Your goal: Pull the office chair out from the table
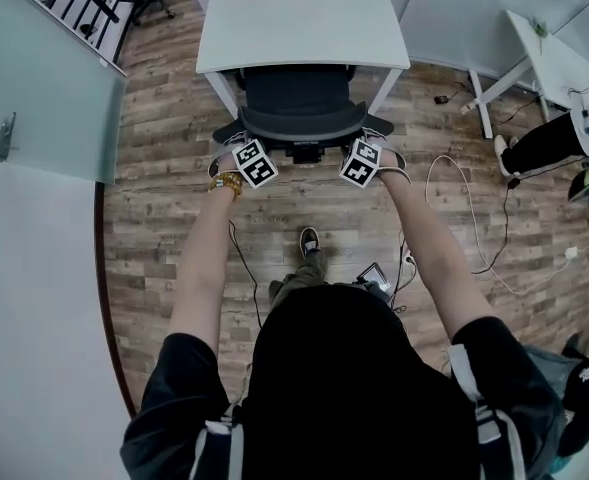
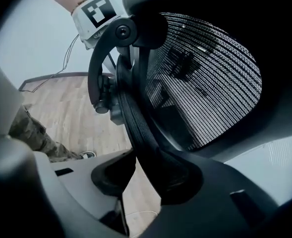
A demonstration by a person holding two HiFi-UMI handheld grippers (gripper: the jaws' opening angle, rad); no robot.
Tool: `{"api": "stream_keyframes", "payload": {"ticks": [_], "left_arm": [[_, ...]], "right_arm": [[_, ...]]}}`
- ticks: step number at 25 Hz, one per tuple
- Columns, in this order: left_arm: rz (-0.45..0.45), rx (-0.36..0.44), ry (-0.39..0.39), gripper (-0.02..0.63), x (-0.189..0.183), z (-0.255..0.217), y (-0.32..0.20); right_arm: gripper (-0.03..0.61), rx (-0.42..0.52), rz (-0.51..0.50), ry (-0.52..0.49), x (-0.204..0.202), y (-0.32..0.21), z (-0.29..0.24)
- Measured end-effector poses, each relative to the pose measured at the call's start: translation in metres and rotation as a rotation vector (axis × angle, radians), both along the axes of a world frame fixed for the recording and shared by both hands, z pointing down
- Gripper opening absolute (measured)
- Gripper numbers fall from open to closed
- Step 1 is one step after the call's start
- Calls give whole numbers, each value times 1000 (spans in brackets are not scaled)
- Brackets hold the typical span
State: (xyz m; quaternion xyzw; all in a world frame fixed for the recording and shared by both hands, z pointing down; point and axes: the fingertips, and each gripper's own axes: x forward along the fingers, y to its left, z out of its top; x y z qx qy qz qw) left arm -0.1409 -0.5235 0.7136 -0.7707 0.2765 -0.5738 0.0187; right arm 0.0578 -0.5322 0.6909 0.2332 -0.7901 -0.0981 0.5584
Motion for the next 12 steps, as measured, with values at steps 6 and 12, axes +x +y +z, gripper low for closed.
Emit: {"api": "stream_keyframes", "payload": {"ticks": [6,12], "left_arm": [[-8,35,3,185,6,0,11],[-8,46,3,184,17,0,21]], "right_arm": [[130,11,-1,-6,4,9,-1],[130,18,11,-8,14,17,-2]]}}
